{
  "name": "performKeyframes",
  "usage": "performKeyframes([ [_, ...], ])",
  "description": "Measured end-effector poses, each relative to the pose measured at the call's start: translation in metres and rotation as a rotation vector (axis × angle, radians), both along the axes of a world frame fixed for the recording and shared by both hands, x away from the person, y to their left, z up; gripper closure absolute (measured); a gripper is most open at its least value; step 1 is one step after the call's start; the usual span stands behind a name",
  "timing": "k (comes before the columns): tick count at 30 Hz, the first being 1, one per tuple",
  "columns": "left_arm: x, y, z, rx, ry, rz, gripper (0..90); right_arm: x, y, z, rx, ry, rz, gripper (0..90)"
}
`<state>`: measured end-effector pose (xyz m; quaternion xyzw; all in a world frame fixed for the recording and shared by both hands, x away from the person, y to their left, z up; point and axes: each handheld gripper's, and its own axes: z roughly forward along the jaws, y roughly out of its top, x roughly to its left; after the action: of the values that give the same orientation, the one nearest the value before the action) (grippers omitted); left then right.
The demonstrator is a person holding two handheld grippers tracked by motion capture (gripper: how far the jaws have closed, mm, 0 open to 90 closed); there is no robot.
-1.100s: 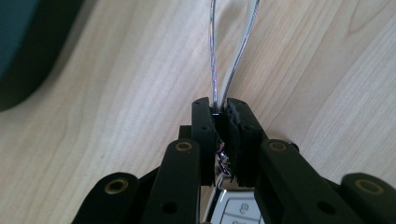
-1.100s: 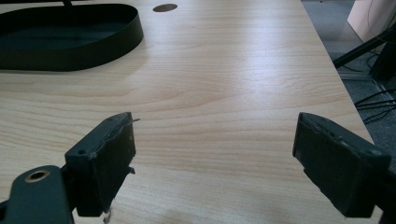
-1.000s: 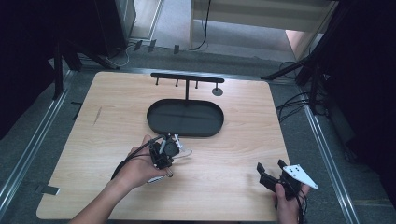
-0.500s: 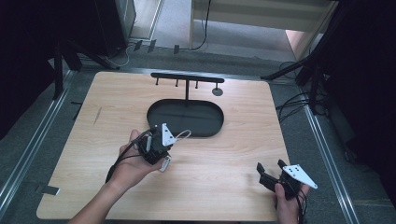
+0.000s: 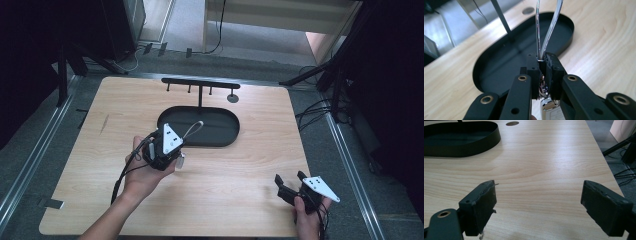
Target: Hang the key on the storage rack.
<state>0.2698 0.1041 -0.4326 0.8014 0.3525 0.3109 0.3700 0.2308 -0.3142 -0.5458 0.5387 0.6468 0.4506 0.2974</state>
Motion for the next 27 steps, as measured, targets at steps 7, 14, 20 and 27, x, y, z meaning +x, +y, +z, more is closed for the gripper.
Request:
performKeyframes([
  [7,0.002,-0.004,0.002,-0.125,-0.055,0.058,83.0,0.000,0.000,0.000,-0.002,-0.001,0.001,13.0],
  [14,0.006,-0.011,0.001,-0.247,-0.151,0.146,82.9,0.000,0.000,0.000,-0.001,0.002,0.000,13.0],
  [20,0.015,-0.015,0.000,-0.348,-0.174,0.223,82.9,0.000,0.000,0.000,-0.001,-0.003,0.002,13.0],
  [27,0.032,-0.014,-0.011,-0.412,-0.161,0.322,82.9,0.000,-0.001,0.000,-0.001,-0.002,0.002,13.0],
])
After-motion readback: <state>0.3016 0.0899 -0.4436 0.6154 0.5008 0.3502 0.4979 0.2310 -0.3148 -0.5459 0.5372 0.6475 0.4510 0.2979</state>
